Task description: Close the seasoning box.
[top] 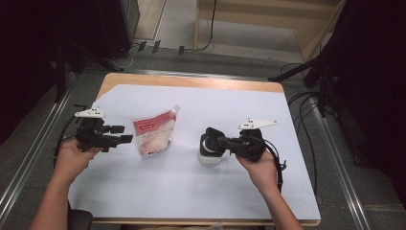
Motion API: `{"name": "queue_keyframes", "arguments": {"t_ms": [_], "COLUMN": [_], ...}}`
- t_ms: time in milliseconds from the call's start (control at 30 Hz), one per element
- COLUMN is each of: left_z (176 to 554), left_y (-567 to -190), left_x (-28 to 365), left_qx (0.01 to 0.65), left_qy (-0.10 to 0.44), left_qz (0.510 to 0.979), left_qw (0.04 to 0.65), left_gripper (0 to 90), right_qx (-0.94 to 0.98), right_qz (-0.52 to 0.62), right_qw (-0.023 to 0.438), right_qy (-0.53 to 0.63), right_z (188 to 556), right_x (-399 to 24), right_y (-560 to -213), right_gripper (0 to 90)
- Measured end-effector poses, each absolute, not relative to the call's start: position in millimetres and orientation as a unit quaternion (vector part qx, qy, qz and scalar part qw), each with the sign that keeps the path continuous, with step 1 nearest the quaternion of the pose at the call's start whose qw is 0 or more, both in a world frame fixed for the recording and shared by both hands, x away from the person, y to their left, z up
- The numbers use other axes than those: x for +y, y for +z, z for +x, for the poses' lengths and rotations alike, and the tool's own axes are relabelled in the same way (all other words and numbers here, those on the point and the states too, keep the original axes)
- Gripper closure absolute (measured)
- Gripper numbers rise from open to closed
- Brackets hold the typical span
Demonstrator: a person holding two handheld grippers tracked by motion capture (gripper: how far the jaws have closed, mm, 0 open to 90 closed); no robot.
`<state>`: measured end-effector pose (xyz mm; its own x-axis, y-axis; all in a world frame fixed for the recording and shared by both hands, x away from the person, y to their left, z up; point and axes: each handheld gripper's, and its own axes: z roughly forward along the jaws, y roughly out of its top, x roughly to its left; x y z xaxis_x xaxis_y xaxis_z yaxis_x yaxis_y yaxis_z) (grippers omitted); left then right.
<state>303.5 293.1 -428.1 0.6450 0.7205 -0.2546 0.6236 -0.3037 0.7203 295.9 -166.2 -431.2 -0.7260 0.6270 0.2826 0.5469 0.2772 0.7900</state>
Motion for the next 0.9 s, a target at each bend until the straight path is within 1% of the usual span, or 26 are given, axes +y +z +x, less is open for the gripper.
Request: {"name": "queue_keyframes", "arguments": {"t_ms": [167, 467, 800, 900], "left_z": [303, 301, 300, 300], "left_y": [-428, -429, -429, -429], "left_x": [293, 295, 294, 294], "left_qx": [0.415, 0.416, 0.419, 0.420], "left_qy": [0.059, 0.058, 0.057, 0.056], "left_qz": [0.808, 0.807, 0.808, 0.808], "left_qw": [0.414, 0.414, 0.411, 0.409], "left_gripper": [40.3, 40.1, 40.0, 39.9], "right_qx": [0.801, 0.800, 0.792, 0.791], "right_qz": [0.362, 0.358, 0.363, 0.361], "right_qw": [0.041, 0.046, 0.054, 0.057], "right_qy": [0.474, 0.479, 0.488, 0.490], "right_z": [296, 299, 302, 303], "right_x": [-164, -167, -177, -180], "right_y": [-432, -431, -430, -430], "right_gripper": [85.5, 75.1, 66.6, 62.0]}}
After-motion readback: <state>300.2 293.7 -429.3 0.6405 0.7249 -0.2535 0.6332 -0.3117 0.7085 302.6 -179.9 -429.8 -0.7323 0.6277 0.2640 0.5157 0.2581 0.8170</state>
